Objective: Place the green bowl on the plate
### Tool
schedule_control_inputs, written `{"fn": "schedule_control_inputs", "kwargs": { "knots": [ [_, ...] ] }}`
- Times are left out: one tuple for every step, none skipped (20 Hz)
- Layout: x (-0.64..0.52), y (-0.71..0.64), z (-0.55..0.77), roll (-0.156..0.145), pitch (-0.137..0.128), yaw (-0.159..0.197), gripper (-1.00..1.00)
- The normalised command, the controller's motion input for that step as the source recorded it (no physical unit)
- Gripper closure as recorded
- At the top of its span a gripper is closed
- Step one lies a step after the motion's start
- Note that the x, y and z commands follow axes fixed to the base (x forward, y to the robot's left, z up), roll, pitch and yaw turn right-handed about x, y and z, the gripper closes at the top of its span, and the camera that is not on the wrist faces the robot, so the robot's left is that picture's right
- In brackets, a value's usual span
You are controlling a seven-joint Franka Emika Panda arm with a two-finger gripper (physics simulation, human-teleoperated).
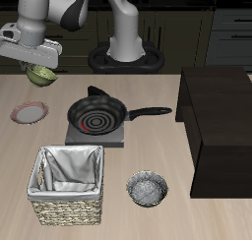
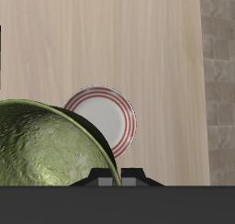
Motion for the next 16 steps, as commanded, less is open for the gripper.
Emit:
{"fn": "schedule_control_inputs", "kwargs": {
  "knots": [
    [-0.06,-0.27,-0.18,-0.043,0.006,-0.004,1.0],
    [0.03,-0.2,-0.15,-0.058,-0.003,-0.016,1.0],
    [0.02,-0.13,-0.11,-0.04,0.013,-0.031,1.0],
    [0.02,-0.13,-0.17,-0.024,0.01,-0.022,1.0],
    [0.06,-0.26,-0.34,-0.038,0.031,0.005,1.0],
    [0.14,-0.07,-0.21,0.003,0.039,-0.016,1.0],
    [0.12,-0.05,-0.16,-0.012,0.025,-0.041,1.0],
    [0.08,-0.03,-0.17,-0.028,0.005,0.011,1.0],
    [0.11,0.03,-0.21,-0.003,0.024,-0.004,1.0],
    [0.21,-0.07,-0.34,-0.019,0.047,-0.005,1.0],
    [0.11,0.04,-0.12,0.001,0.01,0.007,1.0],
    [0.13,-0.02,-0.19,-0.002,0.036,-0.012,1.0],
    [0.11,0.02,-0.15,-0.017,0.011,0.003,1.0],
    [0.13,0.01,-0.21,0.008,0.036,-0.005,1.0],
    [0.16,-0.01,-0.27,-0.013,0.022,0.003,1.0],
    [0.05,0.0,-0.1,-0.007,0.01,0.003,1.0]
  ]
}}
